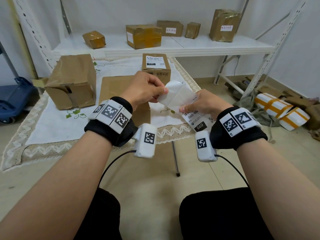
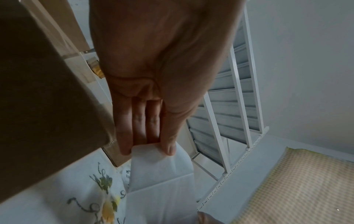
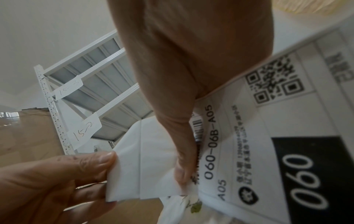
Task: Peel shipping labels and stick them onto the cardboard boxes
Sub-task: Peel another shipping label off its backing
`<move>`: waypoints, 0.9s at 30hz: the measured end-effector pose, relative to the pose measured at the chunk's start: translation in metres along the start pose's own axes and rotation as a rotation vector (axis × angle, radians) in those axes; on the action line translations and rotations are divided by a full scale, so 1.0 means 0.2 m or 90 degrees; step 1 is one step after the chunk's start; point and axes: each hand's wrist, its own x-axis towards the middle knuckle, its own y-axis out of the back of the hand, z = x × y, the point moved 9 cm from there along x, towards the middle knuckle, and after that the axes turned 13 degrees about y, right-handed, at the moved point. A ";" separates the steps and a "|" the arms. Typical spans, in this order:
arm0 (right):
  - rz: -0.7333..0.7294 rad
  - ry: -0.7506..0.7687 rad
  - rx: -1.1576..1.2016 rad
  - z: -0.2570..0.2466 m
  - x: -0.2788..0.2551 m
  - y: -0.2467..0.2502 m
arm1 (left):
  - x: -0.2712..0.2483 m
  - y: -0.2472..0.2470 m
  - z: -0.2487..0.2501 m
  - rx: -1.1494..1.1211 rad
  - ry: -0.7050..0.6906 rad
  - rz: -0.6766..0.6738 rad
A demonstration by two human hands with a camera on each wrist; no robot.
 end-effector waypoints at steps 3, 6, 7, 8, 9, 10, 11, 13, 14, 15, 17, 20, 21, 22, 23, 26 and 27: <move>0.003 -0.013 -0.001 0.01 0.00 0.01 | 0.00 0.02 0.01 -0.012 0.003 0.011; 0.010 -0.026 0.001 0.01 -0.01 0.01 | -0.01 0.04 0.01 -0.022 0.008 0.025; 0.013 -0.029 0.004 0.02 -0.01 0.02 | -0.01 0.05 0.01 -0.028 0.009 0.028; 0.017 -0.030 0.008 0.02 -0.01 0.02 | -0.01 0.05 0.01 -0.038 0.010 0.029; 0.020 -0.032 0.011 0.02 -0.01 0.02 | -0.01 0.06 0.01 -0.047 0.010 0.029; 0.022 -0.034 0.013 0.02 -0.01 0.03 | -0.01 0.07 0.01 -0.054 0.012 0.029; 0.023 -0.037 0.014 0.02 -0.01 0.03 | -0.01 0.08 0.01 -0.060 0.013 0.029; 0.027 -0.042 0.018 0.02 -0.02 0.04 | -0.01 0.09 0.01 -0.077 0.018 0.027; 0.028 -0.043 0.020 0.02 -0.02 0.04 | -0.01 0.10 0.01 -0.085 0.020 0.028; 0.030 -0.045 0.023 0.03 -0.02 0.04 | 0.00 0.11 0.00 -0.093 0.024 0.030; 0.030 -0.047 0.029 0.03 -0.01 0.04 | 0.00 0.12 0.00 -0.107 0.029 0.037; 0.028 -0.054 0.031 0.04 -0.01 0.04 | 0.02 0.13 -0.02 -0.135 0.042 0.041; 0.025 -0.057 0.032 0.05 -0.01 0.04 | 0.02 0.14 -0.03 -0.143 0.047 0.041; 0.023 -0.058 0.034 0.05 -0.01 0.04 | 0.02 0.14 -0.03 -0.149 0.051 0.040; 0.019 -0.058 0.035 0.05 -0.01 0.04 | 0.02 0.14 -0.03 -0.153 0.053 0.039; 0.000 -0.052 0.028 0.05 -0.01 0.02 | 0.03 0.14 -0.03 -0.155 0.052 0.041; -0.014 -0.048 0.025 0.05 -0.01 0.01 | 0.03 0.14 -0.03 -0.152 0.052 0.043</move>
